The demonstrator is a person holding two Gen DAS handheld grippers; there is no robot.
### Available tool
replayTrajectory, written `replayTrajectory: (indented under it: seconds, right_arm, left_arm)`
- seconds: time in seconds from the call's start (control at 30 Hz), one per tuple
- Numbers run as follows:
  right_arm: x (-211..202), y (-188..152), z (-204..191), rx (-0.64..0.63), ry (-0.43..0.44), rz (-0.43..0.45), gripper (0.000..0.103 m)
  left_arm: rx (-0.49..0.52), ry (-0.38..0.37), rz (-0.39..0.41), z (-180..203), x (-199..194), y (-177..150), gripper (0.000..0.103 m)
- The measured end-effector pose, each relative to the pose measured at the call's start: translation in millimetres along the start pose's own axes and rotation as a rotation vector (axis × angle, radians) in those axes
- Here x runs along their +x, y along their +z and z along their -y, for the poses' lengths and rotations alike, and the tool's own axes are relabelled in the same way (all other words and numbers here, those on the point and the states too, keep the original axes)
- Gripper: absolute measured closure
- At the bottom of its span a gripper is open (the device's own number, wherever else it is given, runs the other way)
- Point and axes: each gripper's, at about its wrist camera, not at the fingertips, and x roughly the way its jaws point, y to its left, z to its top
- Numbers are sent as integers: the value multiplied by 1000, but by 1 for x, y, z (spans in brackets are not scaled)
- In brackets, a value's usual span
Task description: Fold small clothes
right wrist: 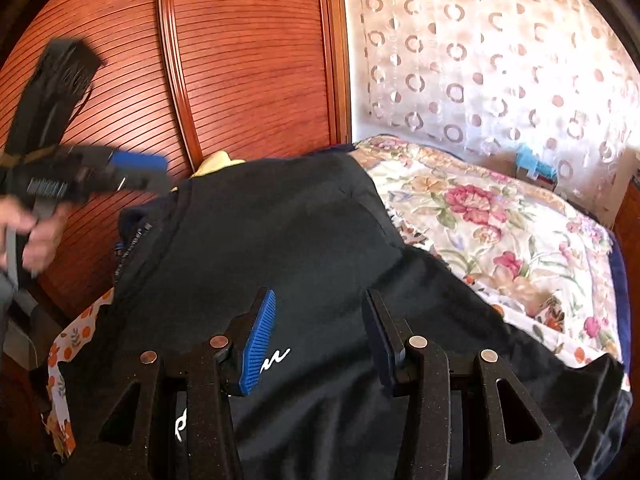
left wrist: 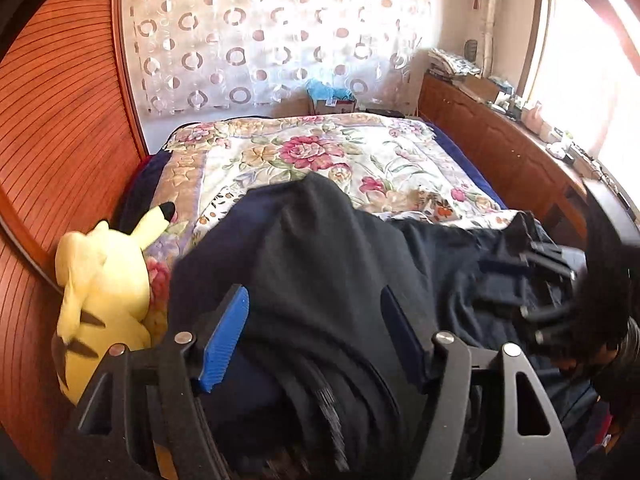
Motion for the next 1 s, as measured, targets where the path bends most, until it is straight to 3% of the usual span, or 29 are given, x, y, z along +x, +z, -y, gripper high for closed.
replayTrajectory:
  seconds: [0.13,0.3,0.53,0.67,0.7,0.8,1.0]
  right_arm:
    - [9,0,11,14,0,-23,56]
    - [13,1,25,43,-4,-38,56]
    - [8,1,30,83,1,-33,56]
    - [8,0,28,80,1,-29,56]
    - [8,-1,27,80,0,-27,56]
    - [5,-3,28,82,-7,-22,56]
    - [6,-3,31,81,-44,-18,56]
  left_arm:
    - [2,14,-51,-10,26,19,38]
    - [1,27,-141,-15,62,28,53]
    - [15,71,-187,-15,78,31,53]
    - [79,115,-170,-3,76,29,56]
    - [102,125,-160,2,74,28,69]
    - [150,155,-138,12,70,27,93]
    - [223,166,-13,36,34,30,99]
